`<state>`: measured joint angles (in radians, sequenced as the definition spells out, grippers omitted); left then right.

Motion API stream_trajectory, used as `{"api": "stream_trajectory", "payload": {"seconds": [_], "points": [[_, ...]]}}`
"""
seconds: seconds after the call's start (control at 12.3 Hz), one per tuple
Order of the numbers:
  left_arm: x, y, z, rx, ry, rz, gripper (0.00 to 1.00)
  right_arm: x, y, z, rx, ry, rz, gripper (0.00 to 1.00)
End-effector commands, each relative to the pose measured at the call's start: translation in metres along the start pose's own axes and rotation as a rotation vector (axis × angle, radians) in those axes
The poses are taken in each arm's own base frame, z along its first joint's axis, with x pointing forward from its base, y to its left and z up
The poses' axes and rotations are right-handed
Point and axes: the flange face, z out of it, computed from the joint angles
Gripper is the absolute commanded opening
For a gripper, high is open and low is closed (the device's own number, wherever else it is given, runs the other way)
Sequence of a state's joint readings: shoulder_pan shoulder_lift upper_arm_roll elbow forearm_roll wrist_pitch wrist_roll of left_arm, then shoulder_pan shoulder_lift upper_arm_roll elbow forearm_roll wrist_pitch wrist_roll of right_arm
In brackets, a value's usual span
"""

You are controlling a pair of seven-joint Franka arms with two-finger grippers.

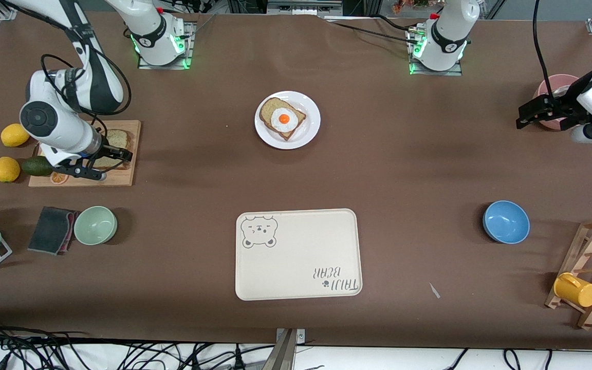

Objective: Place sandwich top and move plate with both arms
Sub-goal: 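Lower the right gripper and grasp the bread slice edge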

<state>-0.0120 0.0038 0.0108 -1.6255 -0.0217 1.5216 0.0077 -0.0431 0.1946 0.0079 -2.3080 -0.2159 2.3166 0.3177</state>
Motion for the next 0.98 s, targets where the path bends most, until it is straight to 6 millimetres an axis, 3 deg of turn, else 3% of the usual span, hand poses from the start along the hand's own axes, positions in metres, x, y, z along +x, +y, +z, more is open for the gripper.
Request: {"api": "stream_trajectory", "payload": {"seconds": [0.0, 0.49, 0.73, 0.9], "points": [[0.000, 0.002, -0.008, 0.021, 0.006, -0.008, 1.00, -0.001, -0.005, 0.022, -0.016, -0.007, 0.045, 0.88], [0.001, 0.002, -0.007, 0.021, 0.013, -0.016, 1.00, -0.003, -0.016, 0.041, -0.099, 0.003, 0.020, 0.65], [0.002, 0.002, -0.005, 0.022, 0.011, -0.017, 1.00, -0.006, -0.022, 0.051, -0.116, -0.011, 0.006, 0.48], [0.002, 0.002, -0.005, 0.021, 0.011, -0.017, 1.00, -0.007, -0.026, 0.051, -0.116, -0.010, 0.035, 0.45]]}}
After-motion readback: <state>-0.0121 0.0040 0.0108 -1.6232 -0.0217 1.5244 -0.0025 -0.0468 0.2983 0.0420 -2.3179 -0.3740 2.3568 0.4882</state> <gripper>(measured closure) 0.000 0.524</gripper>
